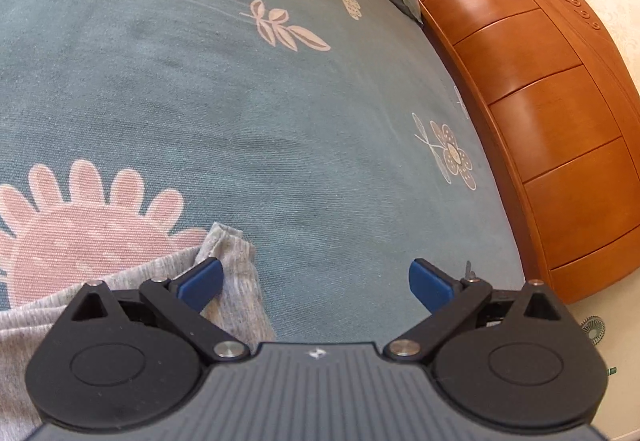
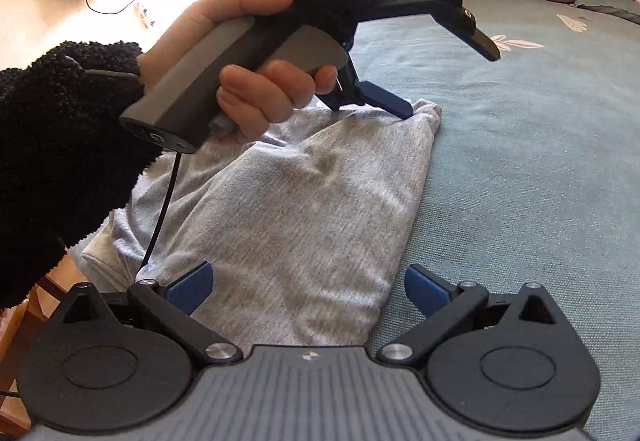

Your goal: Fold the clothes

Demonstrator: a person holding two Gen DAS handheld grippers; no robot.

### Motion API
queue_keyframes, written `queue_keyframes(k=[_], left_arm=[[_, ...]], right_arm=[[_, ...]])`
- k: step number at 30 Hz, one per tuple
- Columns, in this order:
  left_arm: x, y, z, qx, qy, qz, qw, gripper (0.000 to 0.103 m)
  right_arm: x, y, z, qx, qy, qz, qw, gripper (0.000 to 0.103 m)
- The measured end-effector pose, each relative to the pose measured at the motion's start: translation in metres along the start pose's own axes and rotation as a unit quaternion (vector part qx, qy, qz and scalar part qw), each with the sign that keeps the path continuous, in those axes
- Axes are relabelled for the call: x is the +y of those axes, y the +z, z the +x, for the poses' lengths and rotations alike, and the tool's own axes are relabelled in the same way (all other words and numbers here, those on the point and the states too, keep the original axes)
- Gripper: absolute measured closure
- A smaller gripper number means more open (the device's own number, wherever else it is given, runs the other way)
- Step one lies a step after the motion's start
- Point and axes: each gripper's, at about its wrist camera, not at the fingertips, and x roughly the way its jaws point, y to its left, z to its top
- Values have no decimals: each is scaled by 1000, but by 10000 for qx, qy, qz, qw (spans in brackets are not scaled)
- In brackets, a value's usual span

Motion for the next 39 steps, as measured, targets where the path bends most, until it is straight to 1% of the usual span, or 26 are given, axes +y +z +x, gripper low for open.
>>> queue_keyframes(k=[3,5,7,8,10,12,13,14,16,20,23,25,28,31,32,35,37,39], left_arm=[[-7,6,-6,0,12,-52,10000,4],[-15,3,-15,3,-142,67,9999,4],[-20,-6,-19,155,-282,179,9993,4],[-21,-10,-18,240,-284,205,9991,4],[-21,-17,-11,394,-175,310,9986,4],[-15,-19,0,469,-117,229,9986,4],[-13,-17,2,456,-188,162,9987,2],[-11,-16,4,435,-275,92,9986,2],[-13,-11,-2,368,-325,-12,9988,2],[-20,-10,-33,78,-216,250,9994,2],[-11,-14,-60,-81,-235,138,9996,2],[0,-19,-71,-139,-232,50,9996,2],[22,-23,-73,-262,15,-180,9995,2],[46,-19,-65,-373,267,-405,9981,2],[51,-18,-65,-434,182,-540,9974,2],[50,-14,-77,-571,68,-643,9963,2],[45,-16,-88,-629,-17,-555,9965,2],[40,-22,-96,-519,-184,-487,9973,2]], right_arm=[[-2,0,1,5,-41,46,10000,0],[-3,0,-2,-14,-36,77,10000,0],[-3,-1,-5,-43,-13,101,9999,0],[-3,-1,-6,-55,14,103,9999,0],[-2,-1,-7,-76,30,77,9999,0],[-1,-1,-7,-77,33,27,10000,0],[0,-2,-7,-82,27,-1,10000,0],[1,-1,-7,-84,14,-22,10000,0],[0,-1,-7,-86,-27,-26,10000,0],[0,-1,-7,-102,-28,-8,9999,0],[3,-2,-8,-153,29,-79,9998,0],[5,-2,-9,-175,57,-150,9997,0],[9,-3,-8,-175,45,-267,9995,0],[12,-4,-5,-145,-25,-379,9992,0],[13,-4,-4,-131,-53,-406,9991,0],[13,-4,-1,-103,-115,-434,9989,0],[12,-3,0,-85,-100,-391,9991,0],[11,-4,0,-87,-89,-349,9993,0]])
